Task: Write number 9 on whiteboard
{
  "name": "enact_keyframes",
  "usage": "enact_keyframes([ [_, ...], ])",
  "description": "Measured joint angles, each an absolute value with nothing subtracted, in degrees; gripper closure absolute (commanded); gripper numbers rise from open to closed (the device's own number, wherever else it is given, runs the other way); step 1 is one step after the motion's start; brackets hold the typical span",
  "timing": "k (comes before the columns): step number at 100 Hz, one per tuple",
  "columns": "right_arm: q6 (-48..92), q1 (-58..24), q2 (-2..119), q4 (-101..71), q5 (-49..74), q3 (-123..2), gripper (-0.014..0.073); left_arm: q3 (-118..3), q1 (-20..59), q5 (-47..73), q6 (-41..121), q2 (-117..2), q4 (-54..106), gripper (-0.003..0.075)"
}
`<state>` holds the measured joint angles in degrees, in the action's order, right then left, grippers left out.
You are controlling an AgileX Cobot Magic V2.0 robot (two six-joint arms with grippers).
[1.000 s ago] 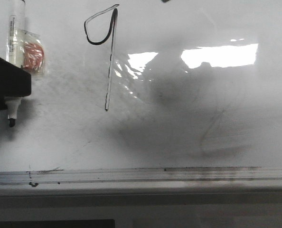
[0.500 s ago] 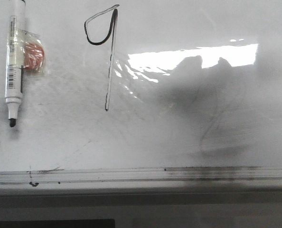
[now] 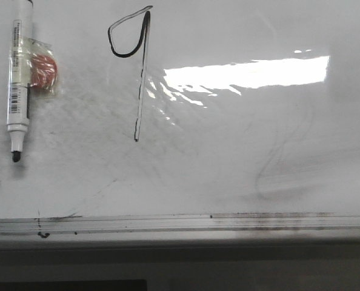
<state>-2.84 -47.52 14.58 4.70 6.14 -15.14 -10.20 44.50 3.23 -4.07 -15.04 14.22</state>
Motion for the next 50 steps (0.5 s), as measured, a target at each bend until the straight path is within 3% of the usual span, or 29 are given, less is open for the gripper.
enact_keyframes([
  [18, -2.8, -47.5, 8.4, 4.8, 6.3, -10.5, 0.0658, -9.0, 44.5, 3.3, -4.1, -14.9, 17.0, 0.0741],
  [50, -2.8, -47.5, 7.9, 4.8, 6.3, -9.9, 0.0658, -9.0, 44.5, 3.3, -4.1, -14.9, 21.7, 0.0741],
])
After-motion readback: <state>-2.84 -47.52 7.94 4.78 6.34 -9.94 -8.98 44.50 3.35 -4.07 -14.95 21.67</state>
